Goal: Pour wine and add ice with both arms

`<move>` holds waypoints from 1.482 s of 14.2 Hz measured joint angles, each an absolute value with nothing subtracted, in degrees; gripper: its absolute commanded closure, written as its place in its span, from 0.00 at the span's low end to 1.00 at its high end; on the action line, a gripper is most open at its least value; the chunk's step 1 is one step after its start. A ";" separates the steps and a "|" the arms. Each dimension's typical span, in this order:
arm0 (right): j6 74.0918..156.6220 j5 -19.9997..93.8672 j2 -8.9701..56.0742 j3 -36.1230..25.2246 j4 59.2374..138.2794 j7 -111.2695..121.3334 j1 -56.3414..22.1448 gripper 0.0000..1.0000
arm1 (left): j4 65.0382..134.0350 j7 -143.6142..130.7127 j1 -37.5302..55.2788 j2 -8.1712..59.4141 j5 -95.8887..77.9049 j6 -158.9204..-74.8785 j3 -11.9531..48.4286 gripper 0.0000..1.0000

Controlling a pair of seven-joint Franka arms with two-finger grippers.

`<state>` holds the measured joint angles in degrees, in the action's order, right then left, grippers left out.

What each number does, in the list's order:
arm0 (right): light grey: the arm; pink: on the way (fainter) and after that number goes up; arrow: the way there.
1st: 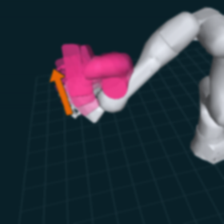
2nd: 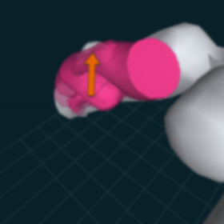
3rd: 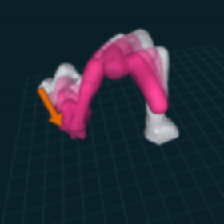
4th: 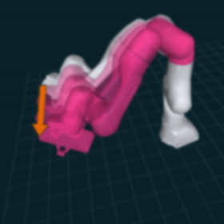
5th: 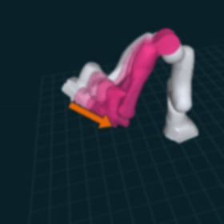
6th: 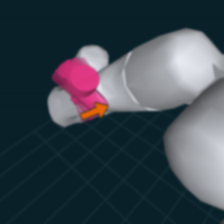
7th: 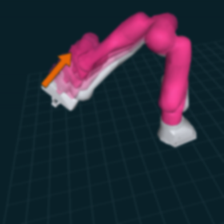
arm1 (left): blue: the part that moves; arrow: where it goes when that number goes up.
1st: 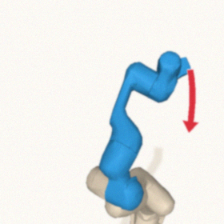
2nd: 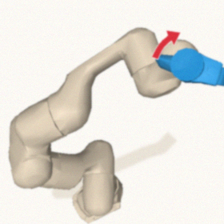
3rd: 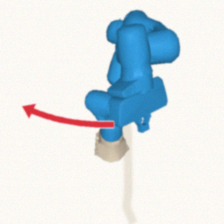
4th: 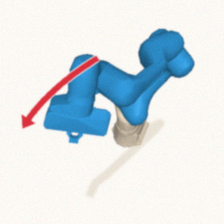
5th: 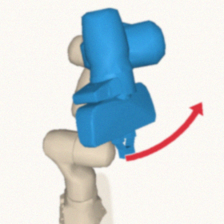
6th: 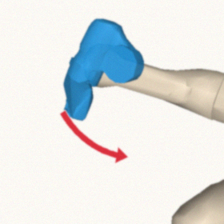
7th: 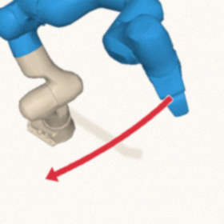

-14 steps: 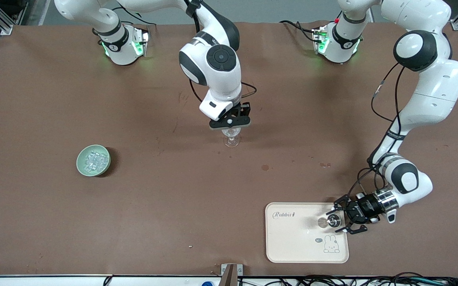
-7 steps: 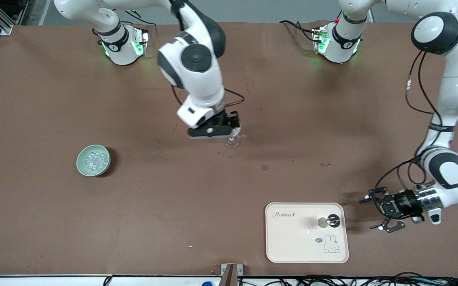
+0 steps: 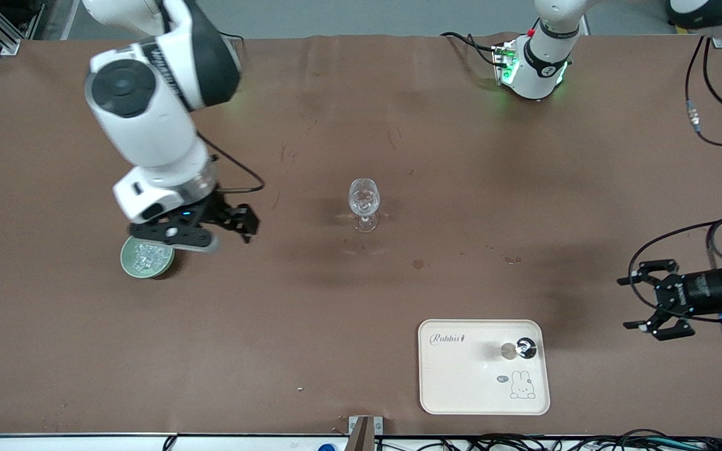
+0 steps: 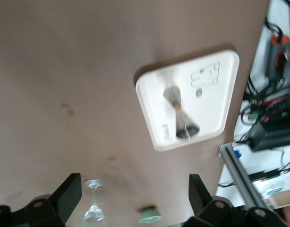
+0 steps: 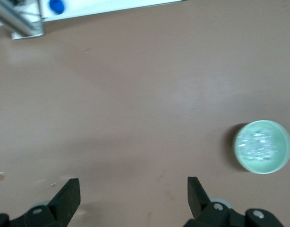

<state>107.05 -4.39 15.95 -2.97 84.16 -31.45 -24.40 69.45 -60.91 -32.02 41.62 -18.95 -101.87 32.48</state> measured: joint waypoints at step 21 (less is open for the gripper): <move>88.69 -2.05 -6.44 1.10 91.22 -0.91 4.99 0.00 | 73.91 -22.71 -6.80 6.92 4.40 -78.34 18.78 0.00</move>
